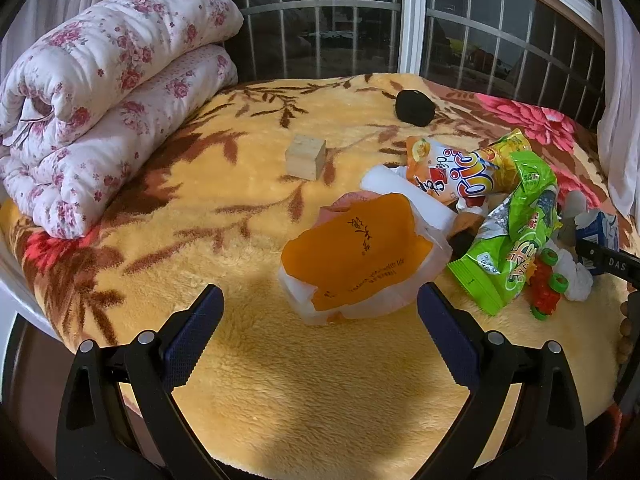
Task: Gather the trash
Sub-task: 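Grasp the blue-white milk carton with the right tool while the left tool grasps the orange snack bag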
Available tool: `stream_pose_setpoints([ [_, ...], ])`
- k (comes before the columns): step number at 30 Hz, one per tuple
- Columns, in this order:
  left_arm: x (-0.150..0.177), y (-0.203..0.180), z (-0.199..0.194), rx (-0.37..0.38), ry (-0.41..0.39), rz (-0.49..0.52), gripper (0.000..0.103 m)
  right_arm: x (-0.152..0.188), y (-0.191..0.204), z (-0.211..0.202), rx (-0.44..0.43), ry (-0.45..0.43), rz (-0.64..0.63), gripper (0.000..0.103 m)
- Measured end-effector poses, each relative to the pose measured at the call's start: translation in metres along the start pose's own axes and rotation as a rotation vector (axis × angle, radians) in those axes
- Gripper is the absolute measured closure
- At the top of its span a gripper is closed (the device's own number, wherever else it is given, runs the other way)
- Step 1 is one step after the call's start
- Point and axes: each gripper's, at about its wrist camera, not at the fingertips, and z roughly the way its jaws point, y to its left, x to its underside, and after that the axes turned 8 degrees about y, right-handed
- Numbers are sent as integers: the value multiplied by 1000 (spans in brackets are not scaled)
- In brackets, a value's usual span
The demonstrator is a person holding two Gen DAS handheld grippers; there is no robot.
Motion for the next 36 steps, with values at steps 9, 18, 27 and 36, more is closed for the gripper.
stream_pose_setpoints([
  [9, 4, 6, -1, 8, 3, -10, 8, 1, 3, 15, -51, 44, -31, 50],
  [18, 11, 28, -14, 12, -31, 6, 8, 22, -3, -35, -170, -46, -39, 50],
  [27, 10, 7, 2, 110, -24, 324, 8, 68, 1, -91, -268, -77, -63, 50],
  [36, -14, -23, 44, 83, 22, 616, 8, 93, 11, -94, -240, -40, -72, 50],
])
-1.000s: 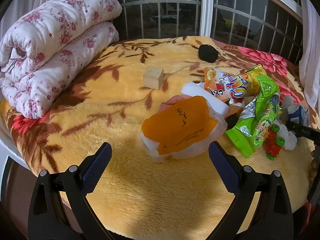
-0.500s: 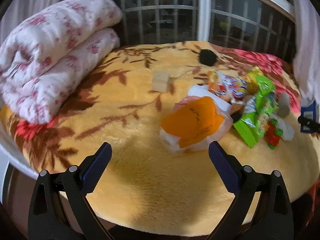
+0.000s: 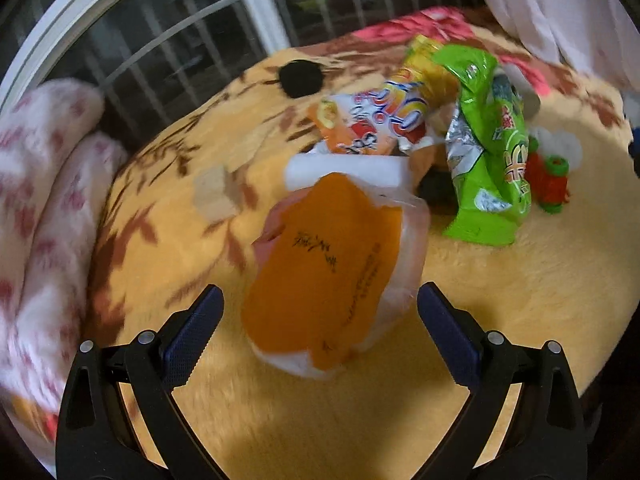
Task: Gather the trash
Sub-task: 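Grasp the blue-white milk carton with the right tool while the left tool grasps the orange snack bag, then carry both items down to the orange bin and open both tools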
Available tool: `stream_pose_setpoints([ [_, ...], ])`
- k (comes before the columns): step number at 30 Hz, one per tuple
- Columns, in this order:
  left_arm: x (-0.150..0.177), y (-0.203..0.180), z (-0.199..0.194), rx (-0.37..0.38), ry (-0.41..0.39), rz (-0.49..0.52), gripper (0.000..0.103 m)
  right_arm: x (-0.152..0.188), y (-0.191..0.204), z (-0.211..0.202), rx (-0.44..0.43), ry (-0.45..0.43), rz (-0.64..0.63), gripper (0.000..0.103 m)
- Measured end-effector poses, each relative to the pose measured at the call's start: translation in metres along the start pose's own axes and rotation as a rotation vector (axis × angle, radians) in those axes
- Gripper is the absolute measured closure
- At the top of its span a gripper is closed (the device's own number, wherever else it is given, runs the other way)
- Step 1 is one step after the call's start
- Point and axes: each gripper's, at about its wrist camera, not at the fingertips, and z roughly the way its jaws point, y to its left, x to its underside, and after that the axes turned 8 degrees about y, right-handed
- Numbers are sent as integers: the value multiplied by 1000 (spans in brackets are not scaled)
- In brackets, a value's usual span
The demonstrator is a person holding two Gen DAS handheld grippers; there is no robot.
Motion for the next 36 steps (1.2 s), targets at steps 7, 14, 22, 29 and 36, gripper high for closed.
stream_pose_setpoints([
  [7, -24, -3, 38, 36, 49, 75, 8, 2, 13, 5, 6, 9, -16, 50],
  [14, -34, 7, 54, 154, 66, -68, 47, 2, 27, 11, -6, 18, -44, 49],
  [22, -14, 8, 32, 102, 30, -262, 69, 6, 44, 10, -31, 21, -84, 49],
  [29, 37, 15, -9, -19, 1, -429, 69, 20, 64, 2, -59, 25, -142, 49],
  [36, 104, -30, -87, 14, -52, -442, 69, 60, 88, -22, -108, 22, -261, 49],
])
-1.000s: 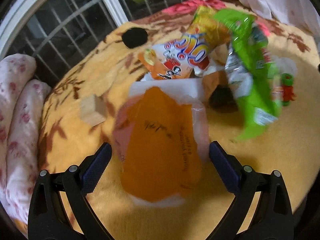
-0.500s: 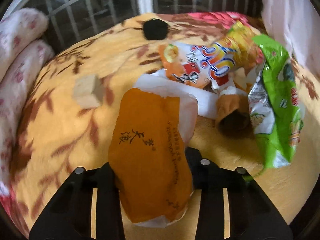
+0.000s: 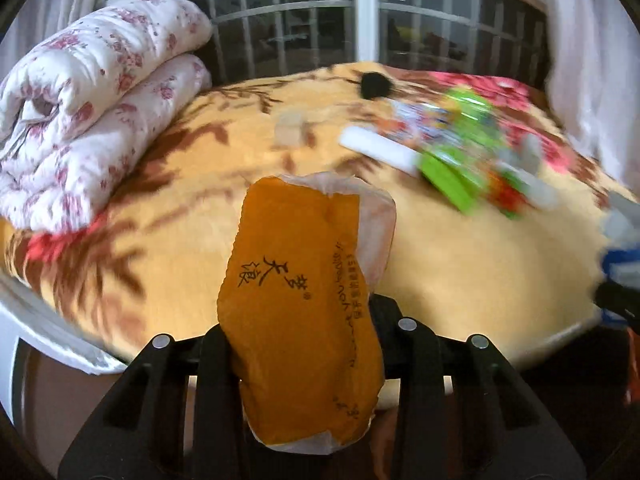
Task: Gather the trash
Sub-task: 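Carry both items down to the orange bin and open both tools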
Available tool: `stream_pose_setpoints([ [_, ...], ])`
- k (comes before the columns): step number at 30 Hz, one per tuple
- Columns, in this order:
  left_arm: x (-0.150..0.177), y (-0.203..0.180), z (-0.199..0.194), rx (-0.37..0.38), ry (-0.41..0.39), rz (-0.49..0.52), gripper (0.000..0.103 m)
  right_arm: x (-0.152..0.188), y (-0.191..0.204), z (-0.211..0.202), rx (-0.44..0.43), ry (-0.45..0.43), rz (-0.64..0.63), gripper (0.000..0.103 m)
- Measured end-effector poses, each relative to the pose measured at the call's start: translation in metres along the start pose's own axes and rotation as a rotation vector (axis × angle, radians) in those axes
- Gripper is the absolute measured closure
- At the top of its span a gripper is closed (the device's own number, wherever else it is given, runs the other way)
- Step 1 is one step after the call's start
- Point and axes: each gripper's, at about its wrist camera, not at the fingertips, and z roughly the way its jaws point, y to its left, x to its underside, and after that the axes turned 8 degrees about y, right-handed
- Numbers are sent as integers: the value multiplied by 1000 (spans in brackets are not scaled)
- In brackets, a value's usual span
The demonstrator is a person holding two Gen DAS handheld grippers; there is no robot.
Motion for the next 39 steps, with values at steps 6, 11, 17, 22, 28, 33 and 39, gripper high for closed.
stream_pose_setpoints([
  [6, 77, -46, -19, 136, 91, 152, 69, 56, 16, -5, -54, 96, -99, 49],
  [11, 119, -76, 17, 212, 265, 252, 69, 99, 12, 20, -78, 251, -144, 49],
  [17, 146, -112, 106, 205, 544, 370, 69, 137, 4, 106, -53, 498, -220, 49],
  [22, 162, -124, 190, 179, 745, 357, 69, 160, -1, 185, -16, 688, -253, 49],
  [28, 171, -125, 216, 144, 821, 387, 35, 169, -4, 212, 10, 749, -232, 22],
  [33, 164, -121, 209, 149, 780, 370, 30, 159, -6, 195, 3, 697, -215, 22],
  [39, 164, -113, 188, 151, 727, 387, 28, 148, -9, 138, -9, 592, -221, 22],
])
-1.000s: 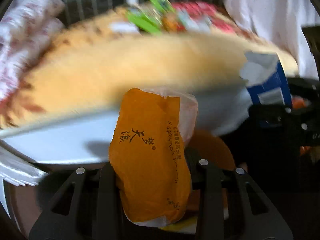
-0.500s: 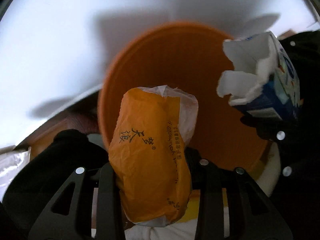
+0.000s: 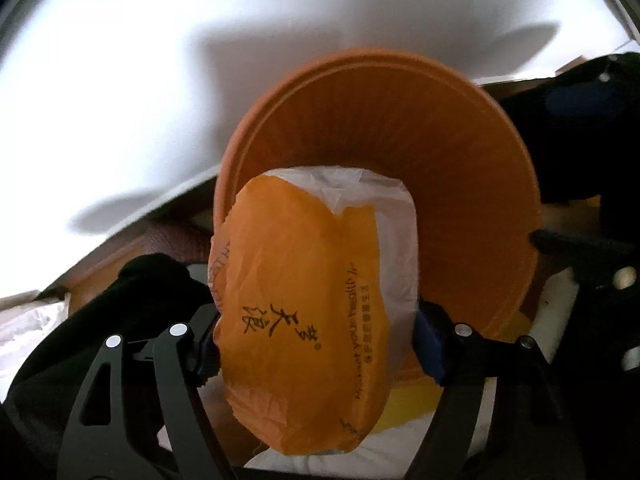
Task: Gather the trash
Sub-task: 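Carry both items down to the orange bin and open both tools, then grasp the green chip bag with the left tool while the right tool grasps the yellow juice pouch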
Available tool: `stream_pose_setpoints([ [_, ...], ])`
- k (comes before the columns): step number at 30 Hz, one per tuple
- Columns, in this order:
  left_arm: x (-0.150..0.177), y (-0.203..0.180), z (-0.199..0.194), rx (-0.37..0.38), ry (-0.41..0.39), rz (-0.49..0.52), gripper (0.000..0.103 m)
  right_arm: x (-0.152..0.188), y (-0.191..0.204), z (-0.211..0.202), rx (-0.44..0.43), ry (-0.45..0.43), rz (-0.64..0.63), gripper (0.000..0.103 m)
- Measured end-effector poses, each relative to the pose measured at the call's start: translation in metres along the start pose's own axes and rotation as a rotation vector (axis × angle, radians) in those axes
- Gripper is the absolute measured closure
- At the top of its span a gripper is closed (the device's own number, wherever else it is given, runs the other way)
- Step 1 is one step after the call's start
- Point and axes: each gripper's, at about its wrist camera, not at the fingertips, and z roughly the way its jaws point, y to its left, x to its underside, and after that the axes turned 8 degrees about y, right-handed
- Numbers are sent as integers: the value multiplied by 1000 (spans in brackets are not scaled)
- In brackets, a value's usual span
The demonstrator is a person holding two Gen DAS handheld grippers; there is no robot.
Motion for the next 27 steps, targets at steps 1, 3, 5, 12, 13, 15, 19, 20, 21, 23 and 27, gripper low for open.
stream_pose_setpoints([
  [1, 0, -2, -2, -7, -9, 9, 21, 4, -2, -8, 3, -16, 2, 22],
  [3, -2, -10, 0, -12, -15, 22, 15, 10, -4, -26, 13, -48, 11, 22],
  [5, -7, -13, 5, -13, 1, 31, 15, 15, -9, -43, 18, -83, 33, 22],
  [12, 4, -5, -3, 10, -9, 12, 15, 27, -21, -83, 27, -170, 76, 22],
  [13, 7, -3, -7, 11, -18, 8, 15, 23, -20, -83, 23, -185, 77, 22],
  [15, 11, -8, -27, 20, -54, 3, 15, 23, -18, -100, -1, -233, 73, 22],
  [19, 29, -2, -87, 6, -199, -3, 15, 12, -21, -147, -28, -362, 72, 22],
  [20, 34, 1, -109, -4, -260, -3, 15, 10, -23, -150, -32, -386, 73, 22],
  [21, 38, 6, -136, -22, -340, -2, 15, 3, -29, -166, -34, -424, 79, 22],
  [23, 37, 12, -178, -64, -464, 4, 11, -13, -43, -186, -36, -478, 97, 22],
  [27, -6, 23, -240, -252, -630, 6, 10, -27, -65, -196, -66, -559, 170, 22],
])
